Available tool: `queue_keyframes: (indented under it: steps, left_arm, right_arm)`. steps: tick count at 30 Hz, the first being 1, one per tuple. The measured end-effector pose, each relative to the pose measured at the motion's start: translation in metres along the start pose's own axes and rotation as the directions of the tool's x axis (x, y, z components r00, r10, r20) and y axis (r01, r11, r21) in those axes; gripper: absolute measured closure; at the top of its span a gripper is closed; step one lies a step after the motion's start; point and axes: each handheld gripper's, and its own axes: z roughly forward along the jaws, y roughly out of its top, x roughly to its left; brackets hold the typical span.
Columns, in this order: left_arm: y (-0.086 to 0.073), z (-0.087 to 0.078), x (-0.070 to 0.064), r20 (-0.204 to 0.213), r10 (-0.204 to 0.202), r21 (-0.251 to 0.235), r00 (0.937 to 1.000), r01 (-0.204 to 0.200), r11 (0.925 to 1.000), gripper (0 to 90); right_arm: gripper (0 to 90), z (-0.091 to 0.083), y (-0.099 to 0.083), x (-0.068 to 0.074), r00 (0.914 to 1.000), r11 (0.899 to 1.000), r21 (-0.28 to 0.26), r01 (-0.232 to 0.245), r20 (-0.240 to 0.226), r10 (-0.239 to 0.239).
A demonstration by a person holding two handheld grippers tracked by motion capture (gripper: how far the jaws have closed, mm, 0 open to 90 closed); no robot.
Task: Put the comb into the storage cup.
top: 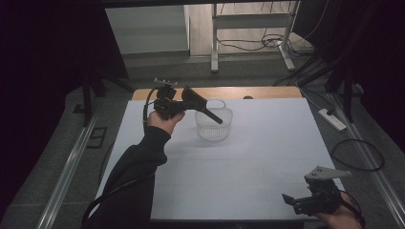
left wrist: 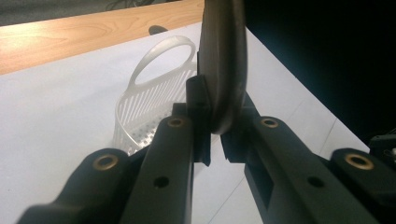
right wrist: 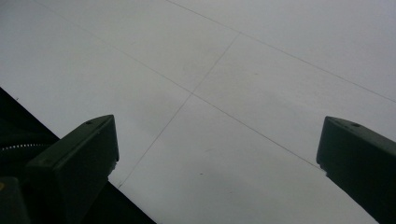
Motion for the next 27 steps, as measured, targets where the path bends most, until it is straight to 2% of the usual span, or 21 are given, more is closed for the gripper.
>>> queue_keyframes:
  steps: [15,27]
  left_arm:
    - [-0.007,0.024,0.000,-0.002,0.000,0.027,1.0000,0.000,0.9996,83.1]
    - [-0.017,0.039,0.003,0.002,-0.019,0.035,0.9998,0.019,0.9992,83.1]
  right_arm:
    - [0.0,0.001,0.000,0.000,1.0000,1.000,0.009,0.001,0.000,-0.001]
    - [0.2,0.001,0.000,0.001,1.0000,1.000,0.015,0.006,-0.002,-0.006]
